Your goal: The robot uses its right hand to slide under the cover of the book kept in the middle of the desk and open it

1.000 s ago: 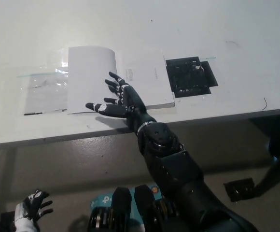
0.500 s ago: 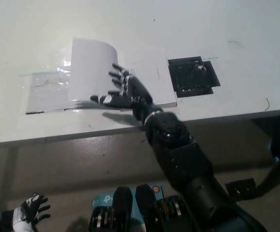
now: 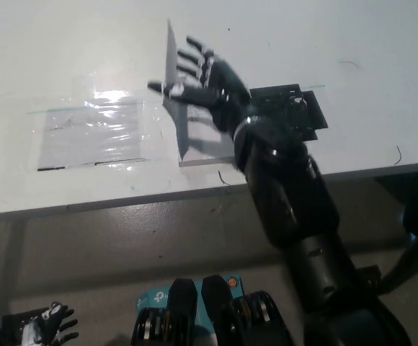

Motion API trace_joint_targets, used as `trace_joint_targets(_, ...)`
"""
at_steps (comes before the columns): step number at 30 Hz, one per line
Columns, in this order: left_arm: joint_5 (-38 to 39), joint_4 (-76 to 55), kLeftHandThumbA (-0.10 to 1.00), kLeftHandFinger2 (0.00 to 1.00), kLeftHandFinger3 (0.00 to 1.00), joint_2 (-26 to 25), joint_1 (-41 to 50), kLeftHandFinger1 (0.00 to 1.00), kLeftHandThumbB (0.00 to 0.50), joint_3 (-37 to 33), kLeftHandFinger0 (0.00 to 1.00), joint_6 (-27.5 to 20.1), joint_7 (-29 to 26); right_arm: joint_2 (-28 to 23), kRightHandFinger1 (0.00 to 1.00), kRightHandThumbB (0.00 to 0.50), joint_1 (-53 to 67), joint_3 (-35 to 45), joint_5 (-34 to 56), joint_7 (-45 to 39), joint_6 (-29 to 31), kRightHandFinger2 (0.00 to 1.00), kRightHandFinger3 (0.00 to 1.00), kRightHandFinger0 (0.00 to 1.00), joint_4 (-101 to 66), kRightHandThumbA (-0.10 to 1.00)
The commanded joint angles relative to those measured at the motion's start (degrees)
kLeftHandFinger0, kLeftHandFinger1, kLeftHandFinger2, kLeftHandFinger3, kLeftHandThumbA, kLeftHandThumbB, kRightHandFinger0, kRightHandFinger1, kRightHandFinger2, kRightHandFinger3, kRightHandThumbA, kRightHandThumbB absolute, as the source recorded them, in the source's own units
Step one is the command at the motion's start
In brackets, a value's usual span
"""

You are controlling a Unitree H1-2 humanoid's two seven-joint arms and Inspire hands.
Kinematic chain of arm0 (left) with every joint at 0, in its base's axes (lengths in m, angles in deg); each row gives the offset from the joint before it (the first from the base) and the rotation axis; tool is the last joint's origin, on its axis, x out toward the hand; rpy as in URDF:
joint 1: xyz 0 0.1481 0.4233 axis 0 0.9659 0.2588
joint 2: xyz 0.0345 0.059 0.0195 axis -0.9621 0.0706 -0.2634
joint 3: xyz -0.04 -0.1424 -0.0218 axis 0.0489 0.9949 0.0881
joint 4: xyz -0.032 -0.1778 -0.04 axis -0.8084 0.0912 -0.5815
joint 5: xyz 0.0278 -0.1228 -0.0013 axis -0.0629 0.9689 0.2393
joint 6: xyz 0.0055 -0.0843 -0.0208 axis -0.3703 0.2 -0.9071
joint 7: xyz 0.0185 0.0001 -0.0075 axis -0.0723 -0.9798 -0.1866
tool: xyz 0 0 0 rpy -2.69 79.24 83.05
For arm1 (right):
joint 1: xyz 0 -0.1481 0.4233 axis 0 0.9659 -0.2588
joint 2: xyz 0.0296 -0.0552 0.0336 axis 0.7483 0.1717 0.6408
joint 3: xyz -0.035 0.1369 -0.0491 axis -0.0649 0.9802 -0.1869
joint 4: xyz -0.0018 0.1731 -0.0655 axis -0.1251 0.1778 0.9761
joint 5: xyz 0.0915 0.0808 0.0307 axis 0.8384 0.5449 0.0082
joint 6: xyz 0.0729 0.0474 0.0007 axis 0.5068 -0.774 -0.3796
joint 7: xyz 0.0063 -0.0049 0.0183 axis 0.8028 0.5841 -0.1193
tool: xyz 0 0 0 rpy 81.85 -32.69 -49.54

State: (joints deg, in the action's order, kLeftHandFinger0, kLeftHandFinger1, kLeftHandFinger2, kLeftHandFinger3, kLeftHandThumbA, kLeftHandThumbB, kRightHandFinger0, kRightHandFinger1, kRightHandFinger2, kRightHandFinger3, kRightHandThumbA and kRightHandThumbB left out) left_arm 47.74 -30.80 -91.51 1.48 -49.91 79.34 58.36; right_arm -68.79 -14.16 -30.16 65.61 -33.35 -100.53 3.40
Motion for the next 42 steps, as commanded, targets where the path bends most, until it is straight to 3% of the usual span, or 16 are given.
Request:
trace_joint_targets(1, 0.2, 0.5, 0.87, 0.50, 0.48, -0.8, 0.2, 0.46, 0.242, 0.7, 0.37, -2.6, -0.2, 0.4, 0.87, 0.292, -5.1, 2.7, 3.8, 0.3, -3.2, 0.89, 1.00, 0.72, -5.3, 1.00)
trace_joint_targets(5, 0.5, 2.2, 0.86, 0.50, 0.46, -1.2, 0.0, 0.45, 0.255, 1.0, 0.38, -3.6, -0.1, -0.2, 0.89, 0.311, -4.4, 5.4, 5.2, 0.8, -5.3, 0.88, 1.00, 0.73, -9.3, 1.00)
trace_joint_targets(7, 0.6, 3.4, 0.87, 0.45, 0.44, -1.3, -0.1, 0.42, 0.264, 1.0, 0.38, -4.8, 0.3, -1.0, 0.90, 0.305, -3.5, 6.7, 6.0, 1.0, -6.6, 0.89, 1.00, 0.72, -12.0, 1.00)
trace_joint_targets(14, 0.5, 3.8, 0.86, 0.49, 0.40, -1.1, 0.4, 0.45, 0.247, 1.1, 0.38, -5.4, -0.1, -4.4, 0.91, 0.266, -0.6, 9.4, 10.8, 2.3, -8.5, 0.90, 1.00, 0.73, -18.8, 1.00)
trace_joint_targets(18, 0.3, 4.0, 0.83, 0.48, 0.41, -0.9, 0.4, 0.40, 0.243, 1.4, 0.32, -5.9, -1.3, -8.1, 0.95, 0.236, 4.2, 11.8, 17.5, 3.5, -8.5, 0.95, 1.00, 0.81, -25.3, 1.00)
trace_joint_targets(22, 0.3, 5.0, 0.84, 0.48, 0.46, -1.0, 0.4, 0.40, 0.266, 1.4, 0.35, -6.9, -0.7, -9.0, 0.99, 0.238, 8.4, 13.7, 22.8, 5.2, -8.5, 0.99, 1.00, 0.86, -30.5, 1.00)
trace_joint_targets(25, 0.4, 4.8, 0.86, 0.49, 0.49, -1.0, 0.6, 0.43, 0.247, 1.4, 0.36, -7.3, -0.3, -10.0, 0.98, 0.250, 11.4, 13.3, 24.9, 5.9, -8.5, 0.98, 1.00, 0.86, -33.5, 1.00)
trace_joint_targets(29, 0.4, 4.1, 0.88, 0.53, 0.52, -1.1, 0.9, 0.46, 0.249, 1.4, 0.38, -6.8, 0.0, -10.2, 1.00, 0.244, 17.1, 15.0, 29.4, 7.9, -8.5, 1.00, 1.00, 0.91, -39.2, 1.00)
trace_joint_targets(34, 1.0, 4.2, 0.87, 0.53, 0.49, -1.0, 0.6, 0.45, 0.239, 1.9, 0.38, -6.6, 0.2, -9.8, 0.99, 0.237, 24.3, 19.5, 34.1, 8.7, -8.5, 0.95, 1.00, 0.87, -43.7, 1.00)
trace_joint_targets(35, 0.5, 4.0, 0.87, 0.50, 0.46, -0.9, 0.7, 0.43, 0.252, 1.8, 0.34, -6.2, -0.8, -9.9, 0.99, 0.230, 25.7, 20.0, 34.9, 8.0, -8.5, 0.96, 1.00, 0.88, -44.3, 1.00)
trace_joint_targets(36, 0.5, 3.9, 0.88, 0.50, 0.47, -0.9, 0.8, 0.44, 0.243, 1.8, 0.35, -6.1, -0.6, -10.0, 1.00, 0.245, 26.9, 20.5, 35.1, 7.1, -8.5, 0.98, 1.00, 0.90, -44.7, 1.00)
trace_joint_targets(40, 0.9, 5.4, 0.86, 0.50, 0.50, -1.0, 0.2, 0.43, 0.231, 2.1, 0.35, -7.0, -0.1, -10.1, 1.00, 0.219, 31.9, 23.3, 36.0, 6.0, -6.6, 1.00, 1.00, 1.00, -45.8, 1.00)
trace_joint_targets(42, 0.7, 5.4, 0.88, 0.52, 0.51, -1.0, 0.3, 0.44, 0.223, 2.0, 0.35, -7.2, 0.3, -9.9, 1.00, 0.212, 33.0, 24.3, 36.7, 5.9, -5.7, 1.00, 1.00, 1.00, -45.7, 1.00)
